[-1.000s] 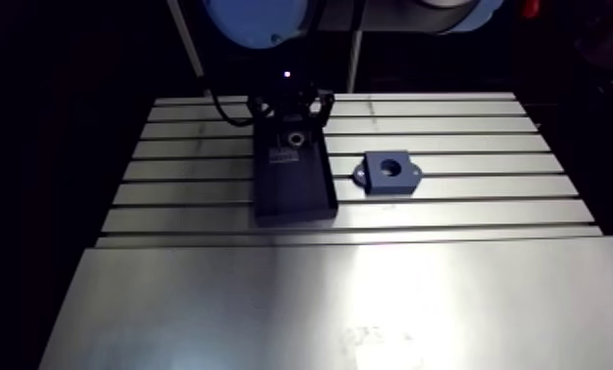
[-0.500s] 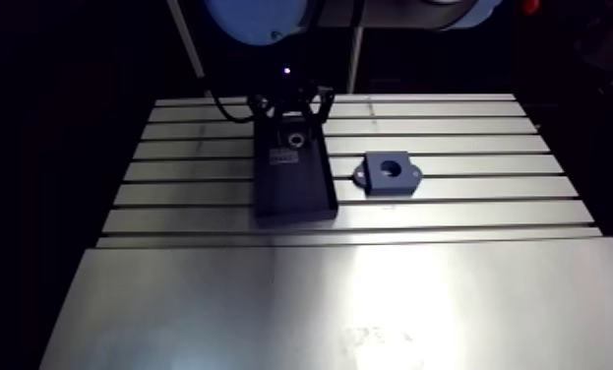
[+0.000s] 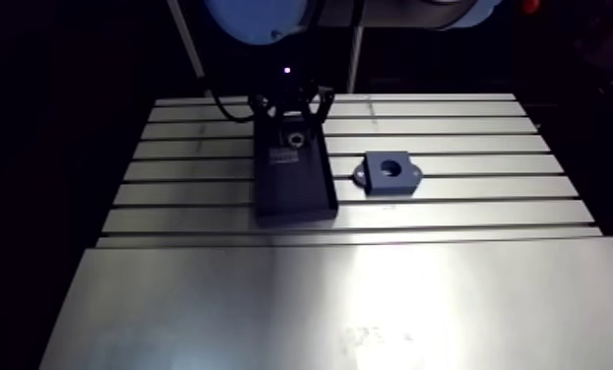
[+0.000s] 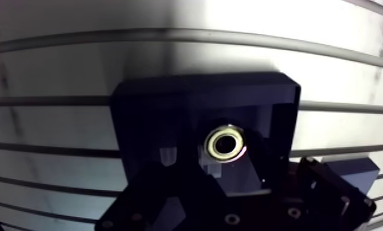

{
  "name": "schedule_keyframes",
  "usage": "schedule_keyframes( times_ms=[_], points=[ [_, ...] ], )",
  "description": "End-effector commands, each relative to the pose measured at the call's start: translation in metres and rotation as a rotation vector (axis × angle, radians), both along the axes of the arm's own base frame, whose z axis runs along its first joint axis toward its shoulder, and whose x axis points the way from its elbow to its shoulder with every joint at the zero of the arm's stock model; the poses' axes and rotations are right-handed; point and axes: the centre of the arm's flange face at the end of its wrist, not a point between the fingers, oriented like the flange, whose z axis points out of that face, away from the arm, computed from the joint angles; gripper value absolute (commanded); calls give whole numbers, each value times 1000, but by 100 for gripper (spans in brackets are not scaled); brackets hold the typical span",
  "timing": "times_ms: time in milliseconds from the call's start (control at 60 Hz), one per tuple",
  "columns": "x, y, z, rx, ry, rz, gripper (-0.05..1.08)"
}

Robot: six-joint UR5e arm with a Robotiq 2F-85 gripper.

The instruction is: Pick up the bearing and press it into the housing until flush.

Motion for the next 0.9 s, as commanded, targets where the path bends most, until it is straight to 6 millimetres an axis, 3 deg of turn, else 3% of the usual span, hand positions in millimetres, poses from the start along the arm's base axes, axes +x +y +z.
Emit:
schedule_keyframes(
  times_ms=[17,900],
  points=[
    [0,0,0,3,1,0,46],
    [2,0,-2,3,-6,0,50]
  ],
)
